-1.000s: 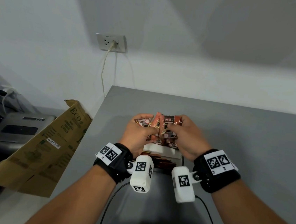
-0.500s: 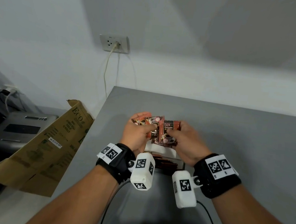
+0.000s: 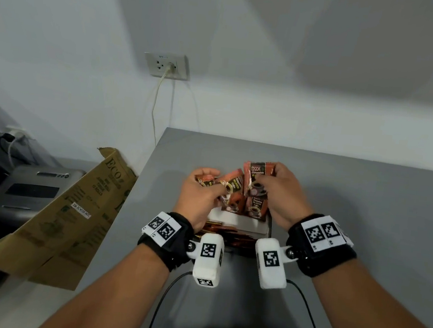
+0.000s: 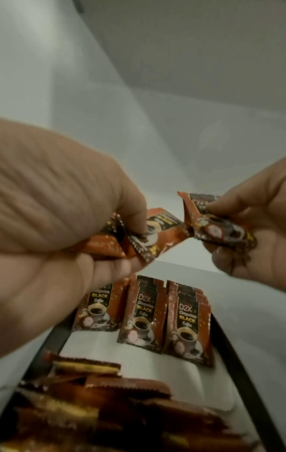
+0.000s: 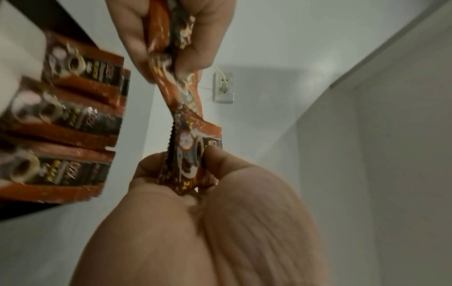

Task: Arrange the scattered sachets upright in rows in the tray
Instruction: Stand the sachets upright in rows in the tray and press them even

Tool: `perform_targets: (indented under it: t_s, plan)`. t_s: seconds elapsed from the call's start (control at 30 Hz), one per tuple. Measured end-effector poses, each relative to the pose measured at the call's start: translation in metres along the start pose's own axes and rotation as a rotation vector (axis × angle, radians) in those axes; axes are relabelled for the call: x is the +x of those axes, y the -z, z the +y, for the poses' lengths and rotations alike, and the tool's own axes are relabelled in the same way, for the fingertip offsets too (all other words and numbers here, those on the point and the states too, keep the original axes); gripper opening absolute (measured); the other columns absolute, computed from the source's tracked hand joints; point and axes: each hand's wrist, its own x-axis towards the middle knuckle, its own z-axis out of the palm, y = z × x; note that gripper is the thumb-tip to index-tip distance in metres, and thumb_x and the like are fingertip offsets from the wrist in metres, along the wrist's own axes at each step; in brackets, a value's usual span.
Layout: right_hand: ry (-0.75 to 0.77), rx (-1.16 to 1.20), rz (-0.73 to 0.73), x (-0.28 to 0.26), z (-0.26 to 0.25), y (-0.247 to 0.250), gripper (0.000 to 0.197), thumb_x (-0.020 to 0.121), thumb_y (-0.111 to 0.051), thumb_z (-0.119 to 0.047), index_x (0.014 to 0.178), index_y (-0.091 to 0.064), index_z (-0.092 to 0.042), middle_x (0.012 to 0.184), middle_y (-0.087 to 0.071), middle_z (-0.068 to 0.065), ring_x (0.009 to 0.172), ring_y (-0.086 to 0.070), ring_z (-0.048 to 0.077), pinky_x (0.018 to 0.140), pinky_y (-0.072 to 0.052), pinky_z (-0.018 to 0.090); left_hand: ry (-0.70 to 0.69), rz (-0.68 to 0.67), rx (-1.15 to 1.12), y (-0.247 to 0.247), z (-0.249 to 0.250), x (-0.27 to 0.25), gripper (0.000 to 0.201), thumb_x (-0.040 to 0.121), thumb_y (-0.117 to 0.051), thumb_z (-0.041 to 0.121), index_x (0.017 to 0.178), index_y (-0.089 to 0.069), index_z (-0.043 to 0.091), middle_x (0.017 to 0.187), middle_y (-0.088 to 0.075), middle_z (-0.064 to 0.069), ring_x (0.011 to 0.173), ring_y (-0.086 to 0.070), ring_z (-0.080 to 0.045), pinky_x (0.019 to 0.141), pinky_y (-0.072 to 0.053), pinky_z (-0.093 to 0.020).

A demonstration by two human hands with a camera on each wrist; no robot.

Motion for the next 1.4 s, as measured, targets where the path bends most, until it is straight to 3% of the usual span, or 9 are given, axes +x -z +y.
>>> perform_targets:
  t_s: [0.13, 0.3, 0.47, 0.67, 0.8, 0.9, 1.13, 1.23, 1.4]
  plan:
    - [-0.123, 0.231, -0.082, -0.009, 0.005, -0.012, 0.017, 0.097, -0.052, -0.001, 0.112, -0.057, -0.007, 0.106, -0.071, 0.019, 0.085, -0.071, 0.03, 0.075, -0.059, 0.045, -0.026, 0.019, -0.064, -0.006, -0.004, -0.002, 0.039, 0.081, -0.064, -0.019, 0.104, -0.056, 0.012, 0.12, -0.057, -0.026, 0.08, -0.069, -0.028, 0.062, -0.06, -0.032]
    - [-0.108, 0.222, 0.02, -0.002, 0.003, -0.011, 0.019, 0.098, -0.052, -0.003, 0.116, -0.05, -0.008, 0.109, -0.066, 0.019, 0.082, -0.069, 0.026, 0.062, -0.058, 0.038, 0.115, -0.099, -0.128, -0.007, -0.005, -0.007, 0.026, 0.09, -0.051, -0.01, 0.108, -0.058, 0.007, 0.102, -0.063, -0.019, 0.074, -0.065, -0.024, 0.063, -0.056, -0.036]
    - [-0.135, 0.261, -0.04, -0.001, 0.003, 0.006, 0.023, 0.092, -0.05, 0.005, 0.112, -0.056, -0.005, 0.102, -0.067, 0.018, 0.082, -0.068, 0.03, 0.071, -0.057, 0.041, 0.123, -0.025, -0.074, 0.001, 0.001, -0.002, 0.03, 0.09, -0.036, -0.012, 0.105, -0.058, 0.004, 0.09, -0.069, -0.017, 0.063, -0.065, -0.019, 0.042, -0.044, -0.022]
    - [-0.128, 0.232, -0.049, -0.002, 0.014, 0.011, 0.029, 0.087, -0.047, 0.01, 0.106, -0.06, -0.007, 0.1, -0.067, 0.02, 0.089, -0.065, 0.033, 0.087, -0.054, 0.052, 0.108, 0.019, -0.034, 0.007, -0.003, 0.005, 0.031, 0.082, -0.057, -0.023, 0.094, -0.052, 0.005, 0.1, -0.066, -0.021, 0.072, -0.069, -0.03, 0.056, -0.06, -0.037]
    - [-0.065, 0.178, -0.085, -0.004, 0.017, 0.012, 0.033, 0.087, -0.054, 0.014, 0.111, -0.056, -0.009, 0.111, -0.066, 0.025, 0.092, -0.067, 0.034, 0.086, -0.052, 0.053, 0.14, -0.01, -0.042, 0.007, -0.007, 0.008, 0.027, 0.08, -0.055, -0.022, 0.085, -0.054, 0.005, 0.085, -0.065, -0.019, 0.062, -0.065, -0.026, 0.057, -0.059, -0.037]
    - [-0.016, 0.156, -0.195, -0.007, 0.015, 0.011, 0.037, 0.087, -0.055, 0.018, 0.112, -0.054, -0.009, 0.108, -0.065, 0.022, 0.095, -0.065, 0.031, 0.087, -0.053, 0.047, 0.201, -0.018, -0.097, 0.004, -0.006, 0.007, 0.02, 0.082, -0.047, -0.015, 0.082, -0.054, 0.004, 0.082, -0.063, -0.019, 0.071, -0.063, -0.032, 0.071, -0.058, -0.046]
    - [0.329, -0.521, -0.219, -0.017, 0.004, -0.004, 0.03, 0.087, -0.07, -0.011, 0.112, -0.063, -0.026, 0.101, -0.069, -0.008, 0.089, -0.067, 0.006, 0.079, -0.052, 0.019, 0.282, -0.321, -0.287, -0.003, 0.002, -0.003, 0.044, 0.097, -0.037, 0.025, 0.097, -0.072, -0.001, 0.104, -0.067, -0.026, 0.096, -0.064, -0.034, 0.093, -0.048, -0.047]
    - [0.421, -0.738, -0.182, -0.018, 0.006, -0.012, 0.038, 0.09, -0.064, -0.023, 0.127, -0.058, -0.027, 0.115, -0.059, -0.009, 0.109, -0.054, 0.013, 0.098, -0.046, 0.035, 0.297, -0.396, -0.269, 0.001, 0.003, -0.005, 0.046, 0.095, -0.044, 0.037, 0.094, -0.076, 0.004, 0.101, -0.07, -0.019, 0.095, -0.066, -0.029, 0.092, -0.05, -0.043]
    - [0.371, -0.862, -0.266, -0.018, 0.002, -0.012, 0.072, 0.091, -0.058, -0.037, 0.154, -0.024, -0.026, 0.146, -0.031, -0.003, 0.136, -0.026, 0.017, 0.116, -0.029, 0.045, 0.333, -0.439, -0.21, 0.005, -0.004, -0.007, 0.057, 0.089, -0.059, 0.039, 0.131, -0.055, 0.002, 0.114, -0.066, -0.016, 0.101, -0.066, -0.026, 0.09, -0.052, -0.044]
